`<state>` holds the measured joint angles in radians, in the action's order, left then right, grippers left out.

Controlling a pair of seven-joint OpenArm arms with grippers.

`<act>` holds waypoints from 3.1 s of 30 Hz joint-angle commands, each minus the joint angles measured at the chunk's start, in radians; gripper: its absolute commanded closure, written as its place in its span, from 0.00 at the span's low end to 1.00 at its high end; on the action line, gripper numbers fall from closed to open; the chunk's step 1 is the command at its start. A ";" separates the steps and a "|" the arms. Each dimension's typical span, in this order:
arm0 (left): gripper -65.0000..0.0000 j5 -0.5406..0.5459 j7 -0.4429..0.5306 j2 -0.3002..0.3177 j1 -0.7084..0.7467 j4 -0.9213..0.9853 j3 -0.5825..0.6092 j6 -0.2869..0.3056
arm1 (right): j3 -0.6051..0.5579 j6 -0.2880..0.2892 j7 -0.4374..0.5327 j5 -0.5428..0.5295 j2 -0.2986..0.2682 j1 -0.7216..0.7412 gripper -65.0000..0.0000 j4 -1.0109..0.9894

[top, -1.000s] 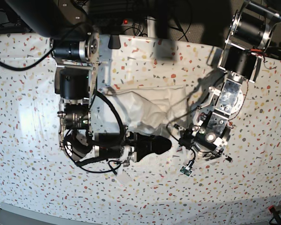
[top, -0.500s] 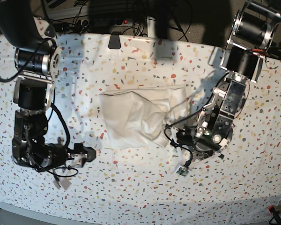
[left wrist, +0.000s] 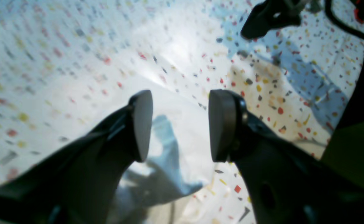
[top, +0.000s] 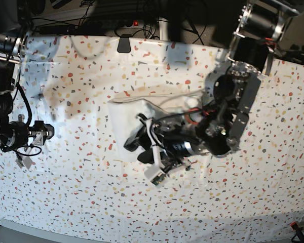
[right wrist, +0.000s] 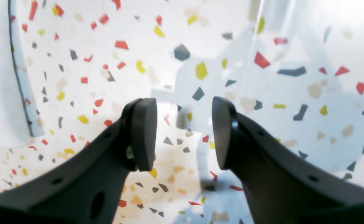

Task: Fold the T-shirt properly
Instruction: 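Press and flatten the folded shirt with the left gripper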

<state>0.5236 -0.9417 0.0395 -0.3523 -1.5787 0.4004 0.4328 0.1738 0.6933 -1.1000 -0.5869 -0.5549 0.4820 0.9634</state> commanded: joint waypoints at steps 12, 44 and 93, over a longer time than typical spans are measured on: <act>0.56 -0.309 0.030 -0.190 -0.013 0.053 0.049 -0.373 | 0.003 0.005 0.003 -0.078 -0.020 0.033 0.56 0.017; 0.56 -0.915 -0.115 -0.188 -0.013 0.115 0.451 -0.610 | 0.003 0.005 0.003 -0.079 -0.019 0.033 0.56 0.017; 0.56 -1.481 -0.455 -0.188 0.069 0.253 0.451 -1.046 | 0.003 0.005 0.001 -0.106 -0.019 0.033 0.56 0.016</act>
<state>-0.9272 -1.3991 -0.1333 -0.2646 -1.3090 0.8524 -0.6029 0.1730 0.6933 -1.1072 -0.6815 -0.5537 0.4847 0.9638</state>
